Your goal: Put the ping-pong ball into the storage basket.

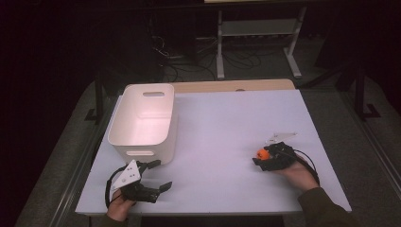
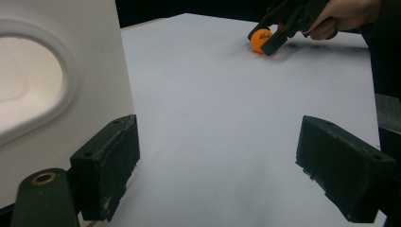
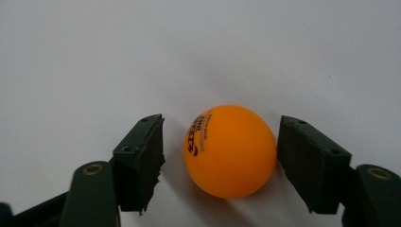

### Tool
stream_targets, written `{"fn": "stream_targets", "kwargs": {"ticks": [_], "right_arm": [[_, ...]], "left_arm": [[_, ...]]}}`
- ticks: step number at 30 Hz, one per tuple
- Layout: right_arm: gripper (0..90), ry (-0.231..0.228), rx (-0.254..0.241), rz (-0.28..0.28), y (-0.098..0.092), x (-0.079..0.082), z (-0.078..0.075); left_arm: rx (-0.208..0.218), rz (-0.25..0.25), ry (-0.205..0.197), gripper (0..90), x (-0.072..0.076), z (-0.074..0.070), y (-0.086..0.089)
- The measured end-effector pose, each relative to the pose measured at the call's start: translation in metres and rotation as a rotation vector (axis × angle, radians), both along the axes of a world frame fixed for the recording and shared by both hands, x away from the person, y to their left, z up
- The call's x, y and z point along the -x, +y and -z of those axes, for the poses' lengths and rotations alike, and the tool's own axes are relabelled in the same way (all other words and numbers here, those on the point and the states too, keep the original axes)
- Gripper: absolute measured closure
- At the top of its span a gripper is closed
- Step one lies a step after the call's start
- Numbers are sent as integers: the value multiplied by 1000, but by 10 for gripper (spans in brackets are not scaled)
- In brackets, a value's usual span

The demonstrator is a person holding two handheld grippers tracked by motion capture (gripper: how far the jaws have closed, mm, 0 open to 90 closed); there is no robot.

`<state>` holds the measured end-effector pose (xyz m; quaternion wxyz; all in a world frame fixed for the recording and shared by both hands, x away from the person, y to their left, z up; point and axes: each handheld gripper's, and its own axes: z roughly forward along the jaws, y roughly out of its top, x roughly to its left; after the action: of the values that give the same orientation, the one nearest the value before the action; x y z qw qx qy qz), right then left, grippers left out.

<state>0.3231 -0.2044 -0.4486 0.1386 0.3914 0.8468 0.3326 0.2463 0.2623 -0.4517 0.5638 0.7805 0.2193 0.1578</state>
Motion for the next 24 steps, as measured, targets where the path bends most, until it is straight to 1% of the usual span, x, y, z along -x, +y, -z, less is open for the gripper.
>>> {"fn": "stream_targets", "kwargs": {"ticks": [16,24], "right_arm": [[489,13,-6,-3,-2,-1,-1],[494,15,-10,-1,-2,0,-1]], "left_arm": [[-1,0,1,140,0,0,0],[-1,0,-1,140,0,0,0]]}}
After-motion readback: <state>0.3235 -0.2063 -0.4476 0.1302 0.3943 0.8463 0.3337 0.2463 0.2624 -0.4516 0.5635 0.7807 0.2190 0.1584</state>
